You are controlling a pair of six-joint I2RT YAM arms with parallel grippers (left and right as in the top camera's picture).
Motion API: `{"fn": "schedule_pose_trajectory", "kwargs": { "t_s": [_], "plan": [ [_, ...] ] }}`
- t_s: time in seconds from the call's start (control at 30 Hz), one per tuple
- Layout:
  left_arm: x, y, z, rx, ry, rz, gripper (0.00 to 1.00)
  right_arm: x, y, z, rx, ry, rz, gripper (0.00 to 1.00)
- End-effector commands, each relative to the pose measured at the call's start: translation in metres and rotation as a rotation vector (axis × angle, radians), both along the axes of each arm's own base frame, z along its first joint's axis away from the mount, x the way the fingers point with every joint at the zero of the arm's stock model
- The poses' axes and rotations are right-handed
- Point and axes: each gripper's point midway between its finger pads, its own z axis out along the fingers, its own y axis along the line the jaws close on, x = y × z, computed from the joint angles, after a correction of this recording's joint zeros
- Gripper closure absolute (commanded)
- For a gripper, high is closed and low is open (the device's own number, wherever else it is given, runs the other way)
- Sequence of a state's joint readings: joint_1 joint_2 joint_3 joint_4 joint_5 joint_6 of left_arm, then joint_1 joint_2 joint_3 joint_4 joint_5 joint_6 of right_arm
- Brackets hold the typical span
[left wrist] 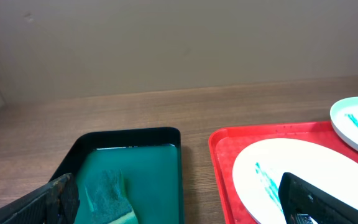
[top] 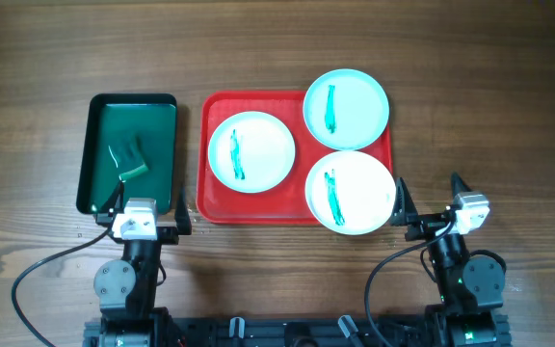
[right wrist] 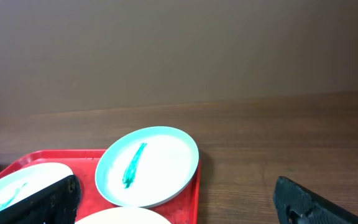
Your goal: Clean dirty plates on tray and stack at the side
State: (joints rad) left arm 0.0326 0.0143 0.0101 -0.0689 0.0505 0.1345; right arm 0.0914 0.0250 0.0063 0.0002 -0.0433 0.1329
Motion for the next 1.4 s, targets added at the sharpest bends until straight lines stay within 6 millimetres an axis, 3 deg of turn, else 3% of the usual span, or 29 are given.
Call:
{"fn": "schedule_pose_trajectory", "kwargs": {
  "t_s": [0.0, 0.6, 0.7, 0.8, 1.03, 1.27, 1.37],
  "plan": [
    [0.0, 0.0, -0.002, 0.016, 0.002, 0.003, 0.0, 0.0, -0.001, 0.001, -0.002, -0.006, -0.011, 0.0],
    [0.0, 0.0, -0.001, 0.016, -0.003, 0.001, 0.0, 0.0, -0.001, 0.007, 0.013, -0.029, -0.01, 0.0],
    [0.0, -0.009, 0.002, 0.012, -0.014, -0.052, 0.0, 0.0, -0.001, 0.009, 0.013, -0.037, -0.009, 0.0],
    [0.0, -0.011, 0.004, 0.012, -0.022, -0.061, 0.0, -0.002, 0.013, 0.009, 0.012, -0.038, 0.076, 0.0],
    [-0.005, -0.012, 0.038, -0.066, -0.069, -0.065, 0.0, -0.005, 0.018, 0.02, 0.002, -0.055, 0.104, 0.0],
    [0.005, -0.013, 0.081, -0.128, -0.002, -0.067, 0.0, 0.001, 0.025, 0.066, -0.03, -0.053, 0.142, 0.01],
    [0.017, -0.013, 0.1, -0.136, 0.117, -0.059, 0.0, 0.015, 0.033, 0.089, -0.05, -0.016, 0.182, 0.0]
  ]
}}
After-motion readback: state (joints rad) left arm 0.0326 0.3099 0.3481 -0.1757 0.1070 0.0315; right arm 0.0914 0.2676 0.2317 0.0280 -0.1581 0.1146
